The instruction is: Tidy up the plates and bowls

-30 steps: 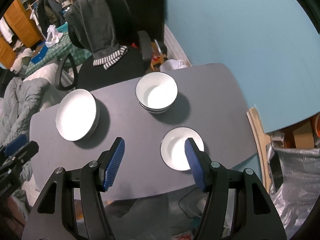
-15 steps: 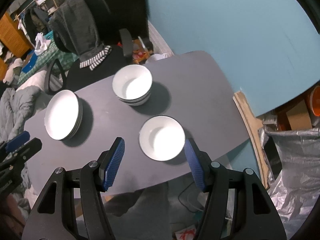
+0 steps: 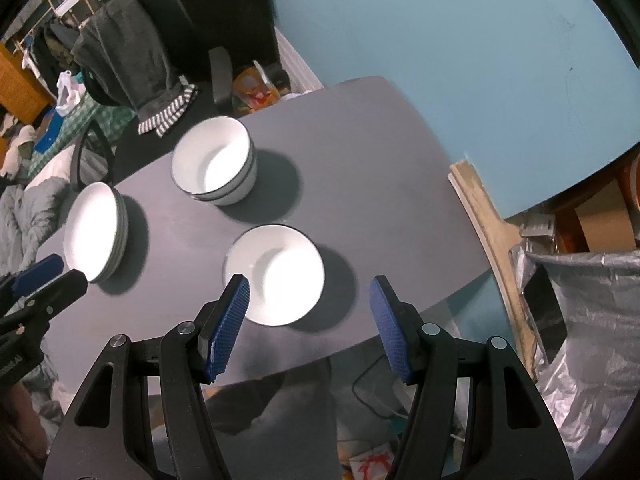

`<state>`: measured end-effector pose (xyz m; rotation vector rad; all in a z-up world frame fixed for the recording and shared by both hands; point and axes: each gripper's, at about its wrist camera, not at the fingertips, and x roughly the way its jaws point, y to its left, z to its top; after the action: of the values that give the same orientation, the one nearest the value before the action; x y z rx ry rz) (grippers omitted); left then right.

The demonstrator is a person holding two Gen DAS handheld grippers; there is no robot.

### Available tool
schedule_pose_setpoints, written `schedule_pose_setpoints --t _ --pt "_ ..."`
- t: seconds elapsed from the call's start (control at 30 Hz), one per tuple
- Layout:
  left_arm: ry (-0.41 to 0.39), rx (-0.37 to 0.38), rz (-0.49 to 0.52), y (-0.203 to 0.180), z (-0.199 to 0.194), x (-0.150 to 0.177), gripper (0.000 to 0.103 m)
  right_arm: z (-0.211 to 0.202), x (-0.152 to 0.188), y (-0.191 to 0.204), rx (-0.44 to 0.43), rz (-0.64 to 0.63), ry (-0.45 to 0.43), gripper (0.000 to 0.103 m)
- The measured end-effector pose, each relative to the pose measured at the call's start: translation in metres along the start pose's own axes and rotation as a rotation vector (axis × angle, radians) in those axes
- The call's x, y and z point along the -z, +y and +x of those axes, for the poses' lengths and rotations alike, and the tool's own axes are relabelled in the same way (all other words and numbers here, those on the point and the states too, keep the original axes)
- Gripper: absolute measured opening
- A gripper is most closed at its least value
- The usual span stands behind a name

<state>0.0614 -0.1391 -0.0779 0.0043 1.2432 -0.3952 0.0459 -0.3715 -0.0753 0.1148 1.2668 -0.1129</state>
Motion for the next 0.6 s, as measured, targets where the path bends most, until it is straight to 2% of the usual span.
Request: schedule_pose_setpoints --t 0.37,0.6 --pt "0.105 0.014 0.008 -0.022 0.063 0.000 0.058 0.045 -0.004 -0.031 -0.007 -0.028 0.043 0.062" --pt "0.154 0.008 0.011 -0.026 0.103 0.000 0.058 0.085 -0.004 -0.031 -0.031 -0.098 0.076 0.062"
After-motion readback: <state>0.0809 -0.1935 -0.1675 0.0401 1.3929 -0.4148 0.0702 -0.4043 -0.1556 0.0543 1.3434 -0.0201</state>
